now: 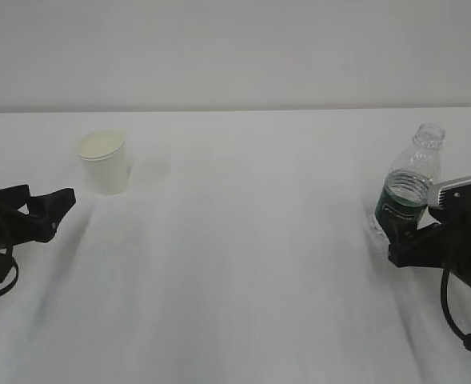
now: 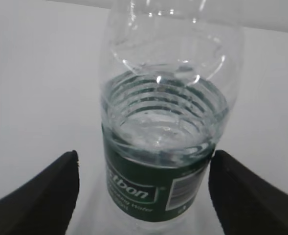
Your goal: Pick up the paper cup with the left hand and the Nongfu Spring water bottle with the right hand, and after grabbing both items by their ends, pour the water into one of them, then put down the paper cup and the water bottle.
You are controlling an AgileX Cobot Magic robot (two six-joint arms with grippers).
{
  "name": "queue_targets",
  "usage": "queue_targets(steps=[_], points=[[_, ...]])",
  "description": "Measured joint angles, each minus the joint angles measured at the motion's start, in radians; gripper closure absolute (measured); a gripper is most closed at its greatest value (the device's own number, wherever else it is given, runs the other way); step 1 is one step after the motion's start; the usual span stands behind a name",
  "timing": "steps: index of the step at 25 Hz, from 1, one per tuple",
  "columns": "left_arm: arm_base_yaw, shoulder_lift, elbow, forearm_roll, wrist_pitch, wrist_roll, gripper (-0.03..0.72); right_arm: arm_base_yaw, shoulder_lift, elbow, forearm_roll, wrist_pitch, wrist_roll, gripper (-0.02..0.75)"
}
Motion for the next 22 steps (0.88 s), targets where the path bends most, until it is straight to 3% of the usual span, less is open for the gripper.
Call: queue_targets(steps=[22], points=[[0.000, 0.002, 0.000, 0.004, 0.000, 0.000, 0.101, 0.000, 0.091, -0.153, 0.002, 0.000, 0.000, 0.142]])
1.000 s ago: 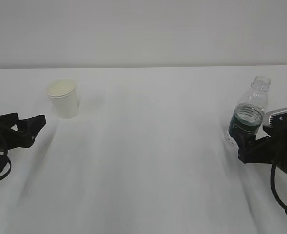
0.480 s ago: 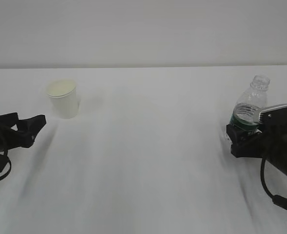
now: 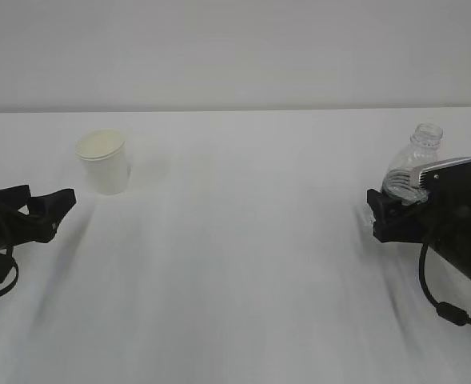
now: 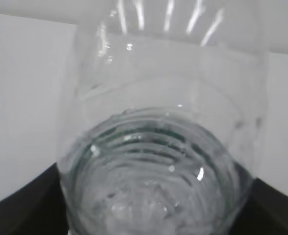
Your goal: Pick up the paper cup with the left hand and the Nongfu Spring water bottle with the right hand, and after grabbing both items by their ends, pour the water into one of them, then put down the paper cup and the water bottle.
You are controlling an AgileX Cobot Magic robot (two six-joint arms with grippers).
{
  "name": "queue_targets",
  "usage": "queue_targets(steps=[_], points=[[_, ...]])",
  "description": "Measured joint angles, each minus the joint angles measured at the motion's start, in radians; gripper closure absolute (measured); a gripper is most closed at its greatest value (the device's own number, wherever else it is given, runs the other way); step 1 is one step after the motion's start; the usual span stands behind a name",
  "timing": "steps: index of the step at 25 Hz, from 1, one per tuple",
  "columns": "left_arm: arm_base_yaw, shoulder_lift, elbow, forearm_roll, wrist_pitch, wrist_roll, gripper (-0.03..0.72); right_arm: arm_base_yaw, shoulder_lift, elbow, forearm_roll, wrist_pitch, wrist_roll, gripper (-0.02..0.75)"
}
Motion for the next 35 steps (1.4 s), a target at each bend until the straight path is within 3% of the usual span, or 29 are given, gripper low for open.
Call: queue_targets(steps=[30, 35], points=[[0.000, 0.000, 0.000, 0.000, 0.000, 0.000, 0.106, 0.000, 0.024, -0.029, 0.000, 0.026, 0.000, 0.144], [0.000, 0.000, 0.000, 0.000, 0.000, 0.000, 0.107, 0.000, 0.024, -0.029, 0.000, 0.026, 0.000, 0.186]])
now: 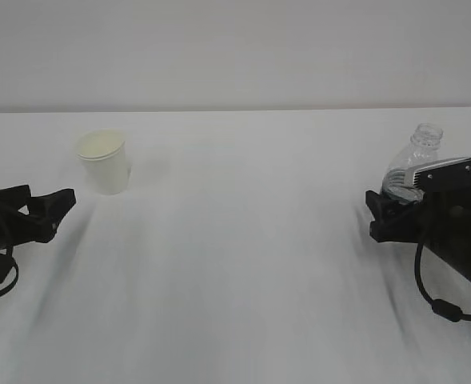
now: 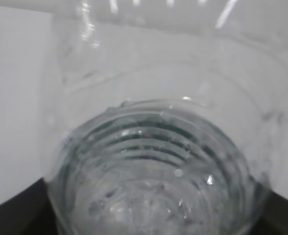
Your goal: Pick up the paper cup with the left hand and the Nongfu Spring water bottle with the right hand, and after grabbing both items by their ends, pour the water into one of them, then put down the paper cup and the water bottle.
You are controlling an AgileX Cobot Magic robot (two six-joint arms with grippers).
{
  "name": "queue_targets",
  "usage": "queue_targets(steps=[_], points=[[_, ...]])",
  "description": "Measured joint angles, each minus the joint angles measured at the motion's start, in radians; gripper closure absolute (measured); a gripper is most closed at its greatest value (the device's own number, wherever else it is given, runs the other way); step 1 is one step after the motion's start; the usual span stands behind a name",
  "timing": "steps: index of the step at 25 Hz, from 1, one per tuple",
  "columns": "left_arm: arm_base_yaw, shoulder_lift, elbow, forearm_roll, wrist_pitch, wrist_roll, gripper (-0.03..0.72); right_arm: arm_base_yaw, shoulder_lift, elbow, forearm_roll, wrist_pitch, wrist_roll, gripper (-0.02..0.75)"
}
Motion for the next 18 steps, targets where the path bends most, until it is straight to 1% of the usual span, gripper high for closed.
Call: queue_targets(steps=[6, 18], points=[[0.000, 0.000, 0.000, 0.000, 0.000, 0.000, 0.109, 0.000, 0.000, 0.000, -0.002, 0.000, 0.000, 0.241], [0.000, 0.000, 0.000, 0.000, 0.000, 0.000, 0.111, 0.000, 0.000, 0.000, -0.002, -0.001, 0.004, 0.255]])
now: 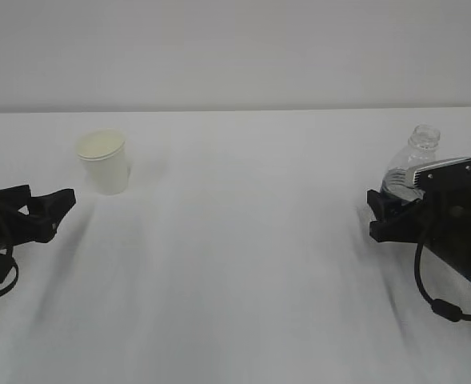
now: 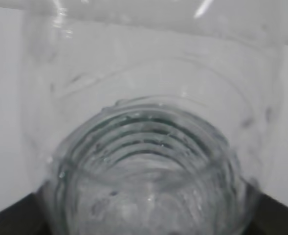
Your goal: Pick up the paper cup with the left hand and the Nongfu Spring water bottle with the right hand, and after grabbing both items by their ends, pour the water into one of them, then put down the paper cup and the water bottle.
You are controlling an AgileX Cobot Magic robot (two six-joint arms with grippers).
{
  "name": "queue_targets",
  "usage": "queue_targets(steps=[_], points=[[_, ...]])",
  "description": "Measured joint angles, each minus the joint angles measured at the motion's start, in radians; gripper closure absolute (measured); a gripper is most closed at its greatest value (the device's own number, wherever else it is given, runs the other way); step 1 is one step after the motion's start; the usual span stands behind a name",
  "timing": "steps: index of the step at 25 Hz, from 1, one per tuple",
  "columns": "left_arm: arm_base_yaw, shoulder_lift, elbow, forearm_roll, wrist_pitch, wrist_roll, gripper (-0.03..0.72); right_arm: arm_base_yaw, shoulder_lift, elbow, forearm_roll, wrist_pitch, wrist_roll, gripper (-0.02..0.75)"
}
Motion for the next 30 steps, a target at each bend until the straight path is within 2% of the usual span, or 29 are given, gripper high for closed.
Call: queue_targets(steps=[11, 27, 30], points=[[0.000, 0.000, 0.000, 0.000, 0.000, 0.000, 0.112, 0.000, -0.005, 0.000, -0.014, 0.004, 0.015, 0.278], [0.000, 0.023, -0.006, 0.016, 0.000, 0.026, 0.112, 0.000, -0.231, 0.011, -0.097, 0.128, 0.023, 0.279], [0.000, 0.063, -0.039, 0.052, 0.000, 0.029, 0.112, 0.000, -0.257, 0.011, -0.106, 0.151, 0.023, 0.279]])
